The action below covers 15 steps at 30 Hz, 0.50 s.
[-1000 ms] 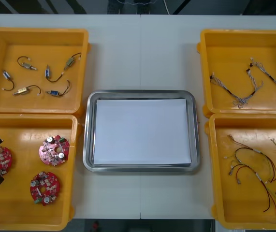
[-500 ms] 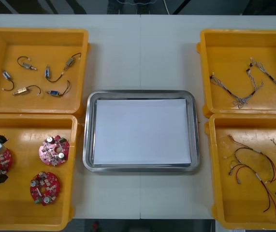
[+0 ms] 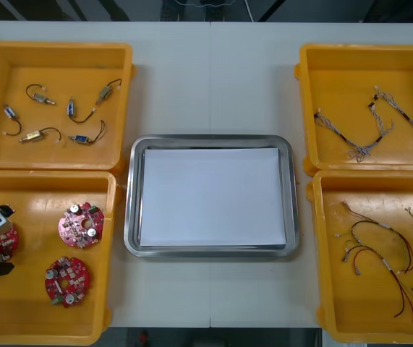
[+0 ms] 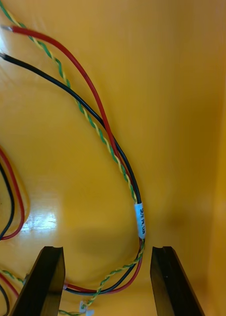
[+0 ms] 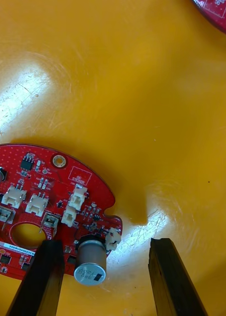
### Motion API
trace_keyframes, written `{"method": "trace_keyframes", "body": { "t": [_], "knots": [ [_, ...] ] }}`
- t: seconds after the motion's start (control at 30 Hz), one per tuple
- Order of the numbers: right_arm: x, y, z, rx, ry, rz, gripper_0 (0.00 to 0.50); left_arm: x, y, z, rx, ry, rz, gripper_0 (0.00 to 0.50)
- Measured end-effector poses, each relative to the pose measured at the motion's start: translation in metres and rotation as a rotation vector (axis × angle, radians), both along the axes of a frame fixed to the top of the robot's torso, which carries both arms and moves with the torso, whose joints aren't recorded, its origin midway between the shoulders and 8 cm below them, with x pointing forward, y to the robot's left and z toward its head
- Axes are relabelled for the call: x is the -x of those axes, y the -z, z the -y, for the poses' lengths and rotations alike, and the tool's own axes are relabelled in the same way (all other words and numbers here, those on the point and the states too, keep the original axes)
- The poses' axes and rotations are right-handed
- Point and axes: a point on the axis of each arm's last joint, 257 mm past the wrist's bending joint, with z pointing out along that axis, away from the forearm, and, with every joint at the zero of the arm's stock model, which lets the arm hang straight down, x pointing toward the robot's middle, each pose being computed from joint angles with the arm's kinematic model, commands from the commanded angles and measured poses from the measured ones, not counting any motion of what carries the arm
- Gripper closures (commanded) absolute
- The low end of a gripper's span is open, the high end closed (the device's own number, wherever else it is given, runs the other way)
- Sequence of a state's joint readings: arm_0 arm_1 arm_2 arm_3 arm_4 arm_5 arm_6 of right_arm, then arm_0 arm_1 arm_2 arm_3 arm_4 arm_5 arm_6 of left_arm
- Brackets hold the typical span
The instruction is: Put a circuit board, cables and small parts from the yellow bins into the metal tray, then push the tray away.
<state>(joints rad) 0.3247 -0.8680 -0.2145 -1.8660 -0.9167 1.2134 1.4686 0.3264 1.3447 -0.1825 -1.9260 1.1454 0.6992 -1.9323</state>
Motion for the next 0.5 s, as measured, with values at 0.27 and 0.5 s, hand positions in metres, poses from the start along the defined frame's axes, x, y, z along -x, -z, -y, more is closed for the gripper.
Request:
{"method": "trace_keyframes", "body": {
  "t": [0.27,0.5],
  "knots": [
    [0.007,0.014,-0.001,-0.008,0.004,-0.027,0.000,-0.001,0.002,0.000,0.004,0.001,0.013,0.500],
    [0.002,0.020,-0.004,-0.009,-0.003,-0.013,0.000,-0.002,0.002,0.001,0.004,0.001,0.014,0.500]
  ]
}}
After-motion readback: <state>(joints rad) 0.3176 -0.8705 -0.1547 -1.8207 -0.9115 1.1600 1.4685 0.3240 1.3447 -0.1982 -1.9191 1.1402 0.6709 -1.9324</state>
